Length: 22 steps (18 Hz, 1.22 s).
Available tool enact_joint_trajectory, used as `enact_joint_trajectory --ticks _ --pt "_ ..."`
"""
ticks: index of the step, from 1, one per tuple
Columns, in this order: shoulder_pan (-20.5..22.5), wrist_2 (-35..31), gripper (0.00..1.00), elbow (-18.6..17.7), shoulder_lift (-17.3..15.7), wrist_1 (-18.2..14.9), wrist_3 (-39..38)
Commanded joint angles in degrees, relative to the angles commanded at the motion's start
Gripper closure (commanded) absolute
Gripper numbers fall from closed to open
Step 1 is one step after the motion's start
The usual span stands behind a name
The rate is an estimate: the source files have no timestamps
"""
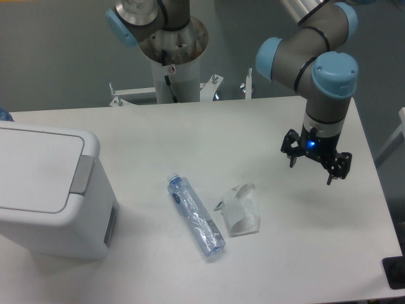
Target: Open the trash can
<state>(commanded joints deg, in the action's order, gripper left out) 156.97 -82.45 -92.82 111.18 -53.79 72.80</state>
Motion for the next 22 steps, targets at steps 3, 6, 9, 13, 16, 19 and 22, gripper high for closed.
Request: enact_joint_trajectory --ticks 3,6,9,13,16,19,22 --pt "0.00 3.51 0.00 0.18 -0.53 0.00 -5.99" --pt "0.09 6.95 0.00 0.09 -1.14 0.00 -8.72" --pt "-0.09 7.57 0.00 0.27 -1.23 0.09 -10.22" --pt "0.35 12.48 0.00 0.44 -1.58 0.44 -16.17" --pt "0.35 13.19 0.00 2.02 -1.58 0.35 -20.40" --pt "0.26 15.38 0.00 2.55 -2.02 0.26 -23.83" --pt "-0.26 18.20 0.00 4.13 -2.55 0.26 -28.92"
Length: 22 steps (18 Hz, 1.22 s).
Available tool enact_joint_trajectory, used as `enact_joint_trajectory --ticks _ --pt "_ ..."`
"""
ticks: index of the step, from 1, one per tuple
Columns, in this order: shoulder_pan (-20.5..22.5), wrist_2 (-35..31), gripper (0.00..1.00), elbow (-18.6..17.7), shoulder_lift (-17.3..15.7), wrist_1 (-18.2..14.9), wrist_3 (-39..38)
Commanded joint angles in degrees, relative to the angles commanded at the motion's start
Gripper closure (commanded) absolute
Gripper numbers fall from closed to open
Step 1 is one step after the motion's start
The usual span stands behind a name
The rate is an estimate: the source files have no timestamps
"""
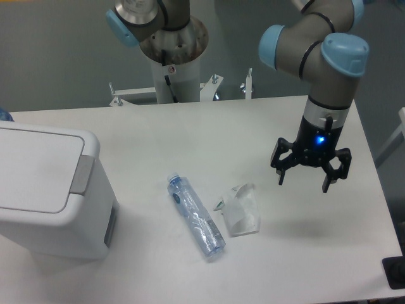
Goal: Open the trash can
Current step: 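Move the open gripper across the table toward the white trash can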
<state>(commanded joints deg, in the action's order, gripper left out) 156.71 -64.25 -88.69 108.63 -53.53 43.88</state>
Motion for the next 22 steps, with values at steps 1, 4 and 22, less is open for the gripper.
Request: enact_joint_trajectory --ticks 1,4,22 --pt "-0.44 0.44 0.00 0.70 0.00 0.00 -2.46" --pt "-3.68 0.45 0.00 3.43 0.00 -0.09 -8.44" --pt "-13.97 5.19 0.00 5.02 -8.17 -0.79 -31.03"
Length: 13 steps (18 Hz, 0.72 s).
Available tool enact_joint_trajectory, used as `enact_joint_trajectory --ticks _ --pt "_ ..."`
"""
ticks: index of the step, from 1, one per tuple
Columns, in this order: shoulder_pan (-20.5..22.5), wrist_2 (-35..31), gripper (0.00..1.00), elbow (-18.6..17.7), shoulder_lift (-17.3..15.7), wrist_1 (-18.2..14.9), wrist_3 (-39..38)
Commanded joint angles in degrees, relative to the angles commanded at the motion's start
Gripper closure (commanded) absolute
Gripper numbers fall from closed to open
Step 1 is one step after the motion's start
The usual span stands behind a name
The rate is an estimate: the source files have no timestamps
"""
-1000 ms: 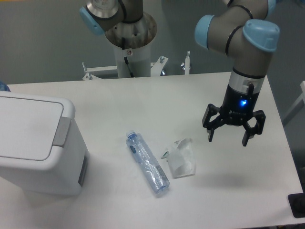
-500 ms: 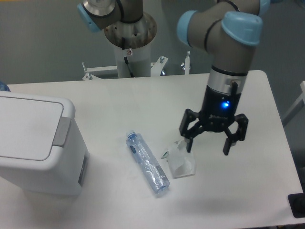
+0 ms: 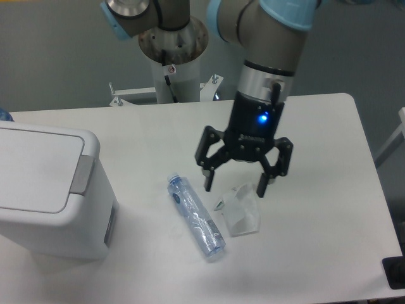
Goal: Open the trash can
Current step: 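Move the open gripper across the table toward the white trash can, then lower the gripper onto the trash can lid and push it open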
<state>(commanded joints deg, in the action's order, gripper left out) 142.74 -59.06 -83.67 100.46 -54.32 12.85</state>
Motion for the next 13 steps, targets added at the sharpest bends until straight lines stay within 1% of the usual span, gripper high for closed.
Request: enact_joint_trajectory --ticks 4,10,13 --pt "-1.32 -0.53 0.00 -2.63 -1.50 0.09 -1.33" --pt "-8.35 -0.70 0.00 -6.67 -3.26 0.70 -1.51" --pt "-10.20 -0.79 0.00 -9.05 -3.78 0.97 -1.60"
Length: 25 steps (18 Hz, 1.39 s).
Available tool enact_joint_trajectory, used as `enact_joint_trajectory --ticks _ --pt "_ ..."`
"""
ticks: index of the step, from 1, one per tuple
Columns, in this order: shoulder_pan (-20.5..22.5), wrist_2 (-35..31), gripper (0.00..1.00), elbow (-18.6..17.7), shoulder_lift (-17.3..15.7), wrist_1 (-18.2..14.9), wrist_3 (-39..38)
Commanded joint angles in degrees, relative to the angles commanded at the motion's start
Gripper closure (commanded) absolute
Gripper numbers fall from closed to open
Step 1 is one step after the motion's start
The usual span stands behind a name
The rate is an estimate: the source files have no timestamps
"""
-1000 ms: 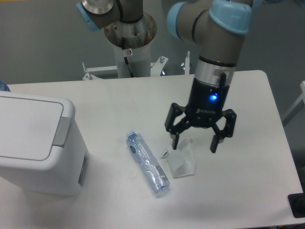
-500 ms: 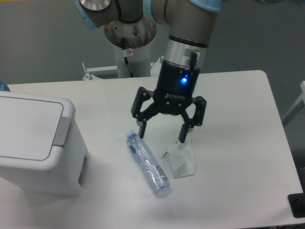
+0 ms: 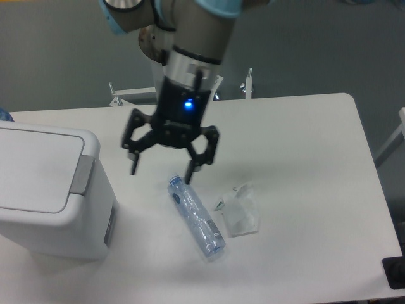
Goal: Open the trash can
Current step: 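Lower the gripper onto the trash can lid and push it open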
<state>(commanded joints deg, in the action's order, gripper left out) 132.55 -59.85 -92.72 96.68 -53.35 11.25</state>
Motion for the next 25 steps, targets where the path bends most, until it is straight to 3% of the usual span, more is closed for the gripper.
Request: enact_joint_trajectory --ticks 7,25 --pt "-1.85 0.00 0.00 -0.09 1.31 2.90 0.53" --pt "-3.61 -2.02 0.00 -0.53 2.98 3.16 0.26"
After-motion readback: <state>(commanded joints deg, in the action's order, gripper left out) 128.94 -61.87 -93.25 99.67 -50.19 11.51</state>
